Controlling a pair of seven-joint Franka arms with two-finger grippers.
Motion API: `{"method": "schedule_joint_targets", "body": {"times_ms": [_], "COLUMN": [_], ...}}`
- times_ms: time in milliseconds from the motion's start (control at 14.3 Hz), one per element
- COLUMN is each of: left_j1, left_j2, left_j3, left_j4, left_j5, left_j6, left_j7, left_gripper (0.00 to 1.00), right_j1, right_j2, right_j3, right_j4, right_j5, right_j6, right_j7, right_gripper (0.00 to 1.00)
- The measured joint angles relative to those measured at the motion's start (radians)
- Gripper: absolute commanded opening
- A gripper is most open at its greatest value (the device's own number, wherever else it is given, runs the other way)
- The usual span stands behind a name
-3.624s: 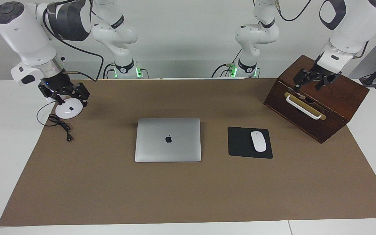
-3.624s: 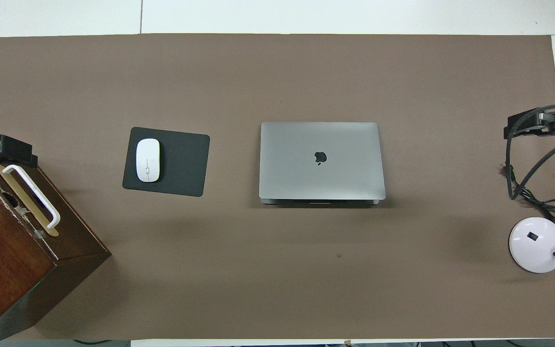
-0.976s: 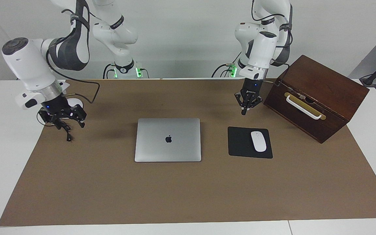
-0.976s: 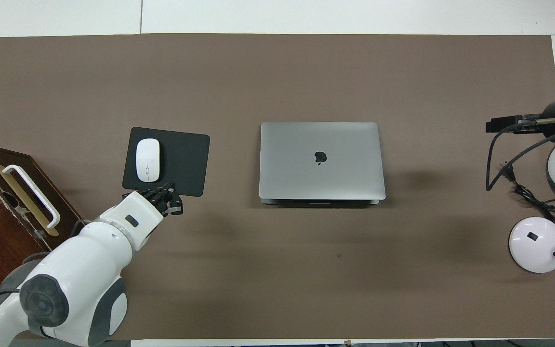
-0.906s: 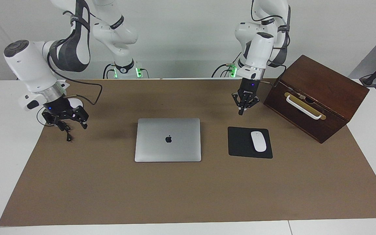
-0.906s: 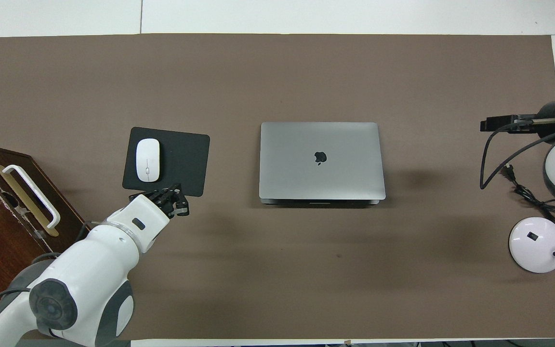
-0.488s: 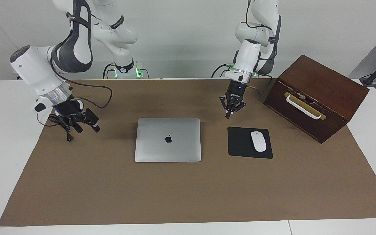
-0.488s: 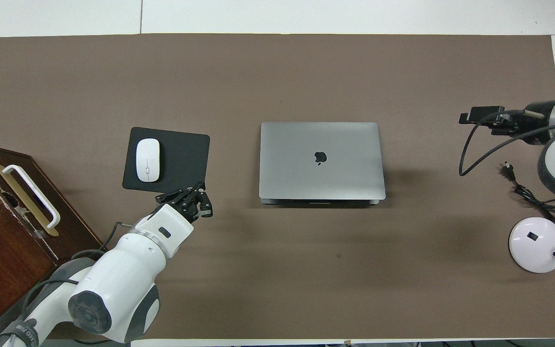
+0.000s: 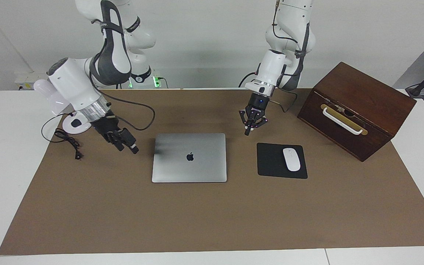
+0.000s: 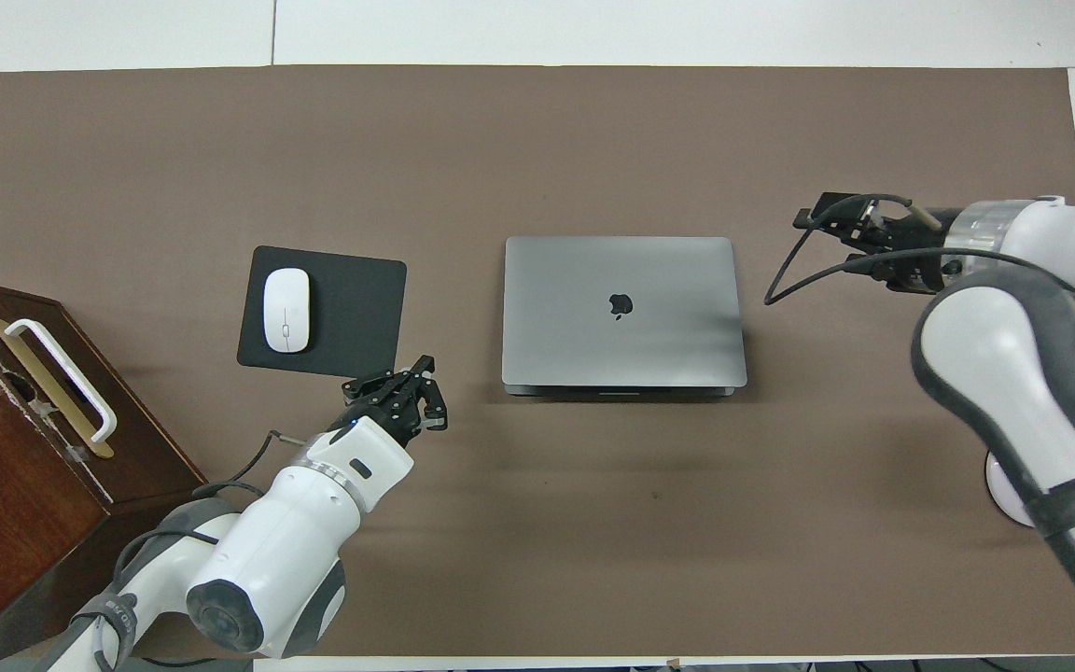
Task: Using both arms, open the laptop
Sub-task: 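Place the left gripper on the laptop base while the right gripper reaches the lid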
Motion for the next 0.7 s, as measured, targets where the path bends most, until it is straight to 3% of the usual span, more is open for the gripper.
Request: {"method": "schedule_joint_targets", "body": {"times_ms": [348, 697], "left_j1": [-0.041, -0.112], "left_j2": [0.027, 0.071], "left_j3": [0.000, 0.000], "left_j4": [-0.001, 0.000], "left_j5": [0.000, -0.017], "left_j6": [0.013, 0.018], "left_j7": [0.000, -0.002], "left_gripper": [0.00, 0.00], "right_j1": [0.155, 0.207], "right_j2": [-0.047, -0.138], "right_j3": [0.003, 0.005], "right_j4": [-0.134, -0.219], "right_j5": [0.007, 0.152], "right_j6": [0.216, 0.263], "right_j7": [0.187, 0.212], "right_gripper": [0.99, 0.99]}}
